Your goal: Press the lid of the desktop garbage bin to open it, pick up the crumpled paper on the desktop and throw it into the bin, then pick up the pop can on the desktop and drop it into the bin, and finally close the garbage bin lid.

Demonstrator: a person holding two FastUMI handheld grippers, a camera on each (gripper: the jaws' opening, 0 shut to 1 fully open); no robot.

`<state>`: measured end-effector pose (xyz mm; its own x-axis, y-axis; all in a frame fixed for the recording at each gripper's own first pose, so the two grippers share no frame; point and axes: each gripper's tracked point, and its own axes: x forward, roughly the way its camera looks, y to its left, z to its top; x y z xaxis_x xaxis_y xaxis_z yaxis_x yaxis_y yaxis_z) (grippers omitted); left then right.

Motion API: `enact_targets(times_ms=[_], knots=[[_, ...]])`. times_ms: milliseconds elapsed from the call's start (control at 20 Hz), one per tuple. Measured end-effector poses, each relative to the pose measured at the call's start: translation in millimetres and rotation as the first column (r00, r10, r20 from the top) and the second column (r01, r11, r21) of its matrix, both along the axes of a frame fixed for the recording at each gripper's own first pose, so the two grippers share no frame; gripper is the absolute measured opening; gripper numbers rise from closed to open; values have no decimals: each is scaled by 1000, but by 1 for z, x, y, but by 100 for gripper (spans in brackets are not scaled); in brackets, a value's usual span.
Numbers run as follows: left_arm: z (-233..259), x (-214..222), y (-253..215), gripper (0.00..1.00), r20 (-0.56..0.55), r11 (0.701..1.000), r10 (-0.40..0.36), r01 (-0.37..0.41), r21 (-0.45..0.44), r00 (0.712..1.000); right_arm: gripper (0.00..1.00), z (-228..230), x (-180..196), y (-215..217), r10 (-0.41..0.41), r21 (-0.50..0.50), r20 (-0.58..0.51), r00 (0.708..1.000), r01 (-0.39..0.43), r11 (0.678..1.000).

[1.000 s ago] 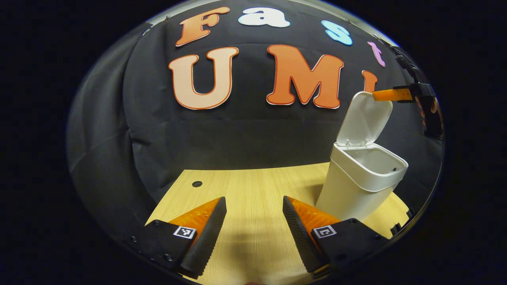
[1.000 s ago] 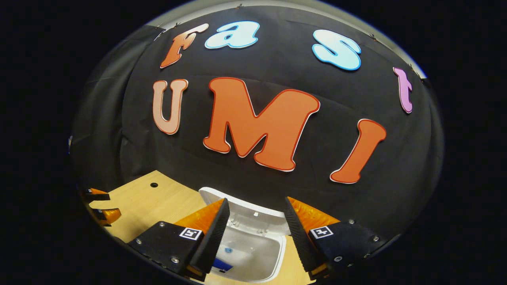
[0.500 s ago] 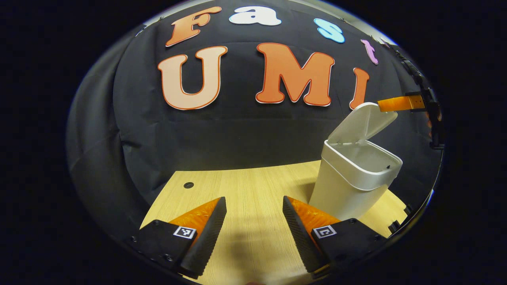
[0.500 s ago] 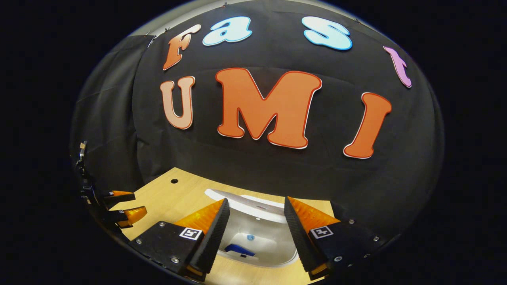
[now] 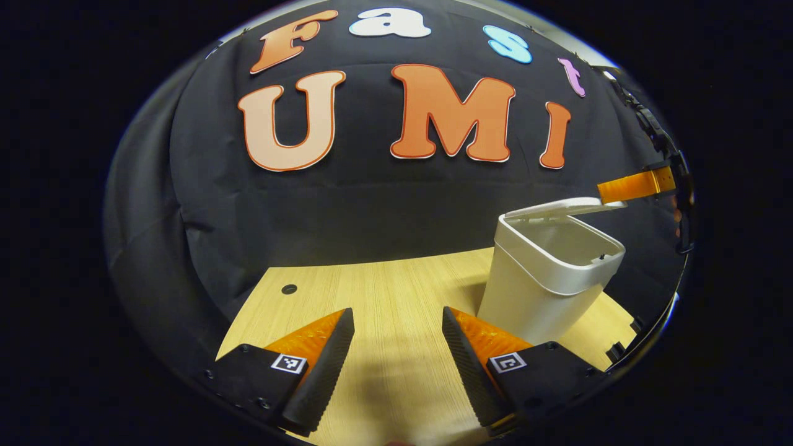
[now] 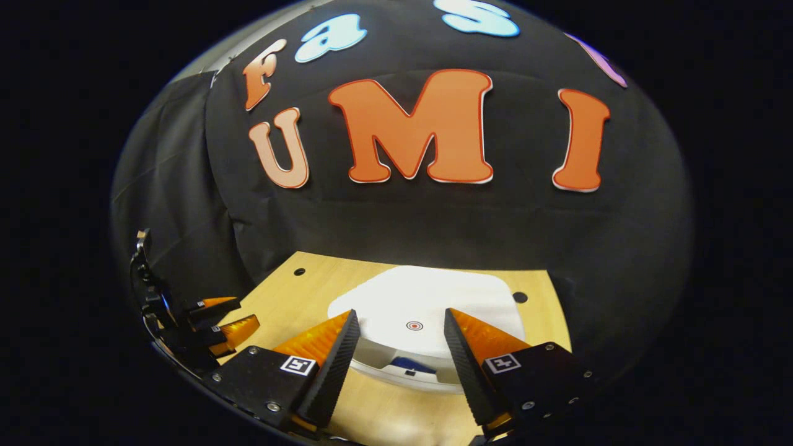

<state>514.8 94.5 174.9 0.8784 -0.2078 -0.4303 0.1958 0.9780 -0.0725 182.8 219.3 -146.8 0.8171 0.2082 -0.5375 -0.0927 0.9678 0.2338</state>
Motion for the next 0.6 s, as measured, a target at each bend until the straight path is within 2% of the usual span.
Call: enact_targets(times_ms=[150, 250, 300, 350, 600], knots=[[-1, -2, 0, 92, 0, 1000, 3, -3, 6, 1000, 83, -25, 1, 4, -49, 122, -91, 995, 60, 991], [-4, -5, 3, 90, -6, 1000, 9, -9, 13, 1000, 82, -41, -1, 0, -66, 101, -119, 991, 78, 992], [-4, -5, 3, 90, -9, 1000, 11, -11, 15, 1000, 71, -47, -3, 0, -65, 86, -128, 990, 77, 993], [-5, -6, 3, 90, -13, 1000, 12, -12, 16, 1000, 77, -51, -4, 2, -63, 75, -135, 989, 73, 995], [-8, -8, -3, 90, -23, 999, -3, 4, 39, 1000, 76, -51, -5, 5, -62, 29, -155, 986, 68, 997]])
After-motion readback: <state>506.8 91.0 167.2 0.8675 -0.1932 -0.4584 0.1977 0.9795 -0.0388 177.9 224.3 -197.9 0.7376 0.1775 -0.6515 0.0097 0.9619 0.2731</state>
